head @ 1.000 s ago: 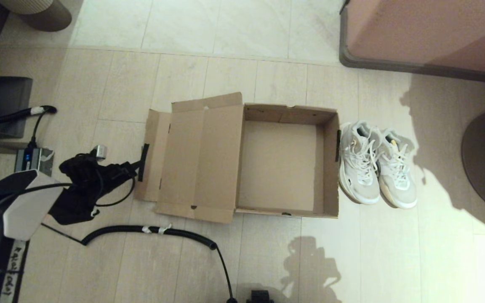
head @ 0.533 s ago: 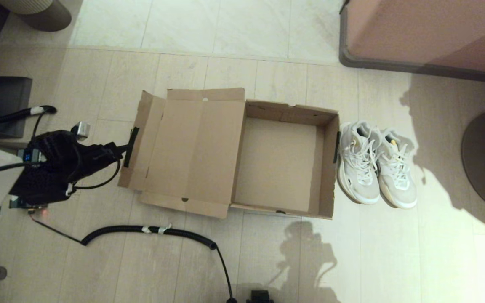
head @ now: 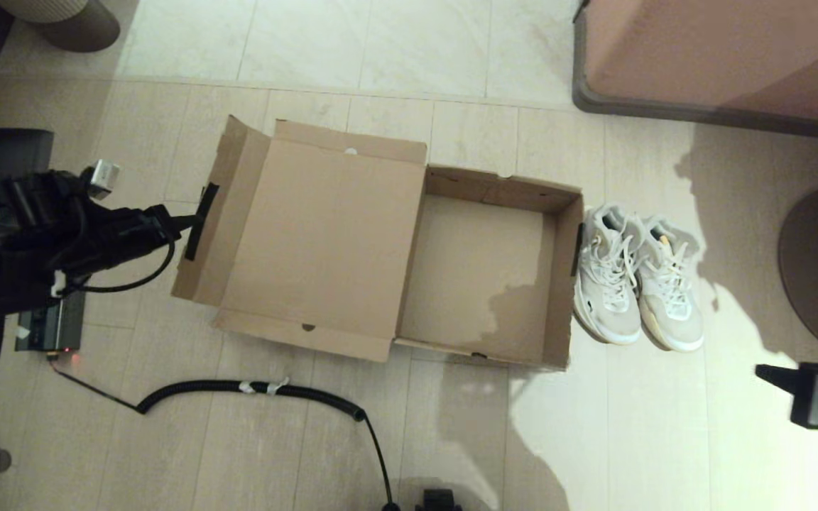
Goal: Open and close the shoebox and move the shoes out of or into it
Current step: Close the shoe box
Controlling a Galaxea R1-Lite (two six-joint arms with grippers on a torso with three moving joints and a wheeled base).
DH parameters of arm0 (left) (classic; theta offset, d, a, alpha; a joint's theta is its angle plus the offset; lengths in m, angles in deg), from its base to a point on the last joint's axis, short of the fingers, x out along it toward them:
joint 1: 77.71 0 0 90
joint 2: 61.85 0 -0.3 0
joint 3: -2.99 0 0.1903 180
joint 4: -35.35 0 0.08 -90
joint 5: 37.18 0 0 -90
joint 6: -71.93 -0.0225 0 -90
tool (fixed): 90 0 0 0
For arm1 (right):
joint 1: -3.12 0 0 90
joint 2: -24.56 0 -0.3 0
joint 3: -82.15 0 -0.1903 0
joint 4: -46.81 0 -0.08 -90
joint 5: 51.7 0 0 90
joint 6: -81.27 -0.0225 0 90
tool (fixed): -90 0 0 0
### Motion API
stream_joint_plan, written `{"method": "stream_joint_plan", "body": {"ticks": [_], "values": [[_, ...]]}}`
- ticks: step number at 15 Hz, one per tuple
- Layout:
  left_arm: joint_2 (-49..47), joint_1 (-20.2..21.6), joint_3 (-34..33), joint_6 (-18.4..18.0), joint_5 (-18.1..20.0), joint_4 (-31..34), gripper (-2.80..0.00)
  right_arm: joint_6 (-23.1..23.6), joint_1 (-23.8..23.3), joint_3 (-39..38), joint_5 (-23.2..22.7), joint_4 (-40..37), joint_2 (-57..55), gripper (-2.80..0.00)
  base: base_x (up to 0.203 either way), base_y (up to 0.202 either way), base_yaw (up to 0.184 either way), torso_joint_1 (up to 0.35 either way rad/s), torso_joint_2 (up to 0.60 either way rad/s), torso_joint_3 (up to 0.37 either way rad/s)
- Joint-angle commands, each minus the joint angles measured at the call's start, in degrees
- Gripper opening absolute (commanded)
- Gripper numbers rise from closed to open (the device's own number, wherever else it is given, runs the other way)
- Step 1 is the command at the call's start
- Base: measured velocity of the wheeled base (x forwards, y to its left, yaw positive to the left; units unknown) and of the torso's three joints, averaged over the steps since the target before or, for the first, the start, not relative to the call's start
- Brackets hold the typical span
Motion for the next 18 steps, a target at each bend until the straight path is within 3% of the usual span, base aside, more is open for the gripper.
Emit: {"method": "stream_joint_plan", "body": {"ticks": [1,4,10,11,13,18], "values": [[5.58,0.22,-2.67,0.13,0.17,0.08,-2.8,-0.97,0.2,1.26,-0.35,7.84,-20.37,-2.8,0.0,0.0,0.0,0.0,0.0,0.0],[9.53,0.31,-5.11,0.07,0.17,1.81,-2.8,-2.84,0.49,2.81,-1.14,24.72,-38.3,-2.8,0.0,0.0,0.0,0.0,0.0,0.0],[16.19,-0.07,-6.88,-0.06,0.17,7.78,-2.8,-5.84,3.62,8.89,-1.59,67.5,-66.28,-2.8,0.0,0.0,0.0,0.0,0.0,0.0],[17.56,-0.15,-6.91,-0.33,0.17,9.45,-2.8,-9.37,5.4,10.61,-1.58,69.28,-67.11,-2.8,0.0,0.0,0.0,0.0,0.0,0.0],[19.9,-0.18,-6.86,-0.57,0.23,11.73,-2.8,-11.95,7.44,13.64,-0.67,69.5,-67.69,-2.8,0.0,0.0,0.0,0.0,0.0,0.0],[25.61,-0.12,-6.46,-1.17,0.26,17.34,-2.8,-12.0,11.12,21.97,6.03,69.15,-72.94,-2.8,0.0,0.0,0.0,0.0,0.0,0.0]]}}
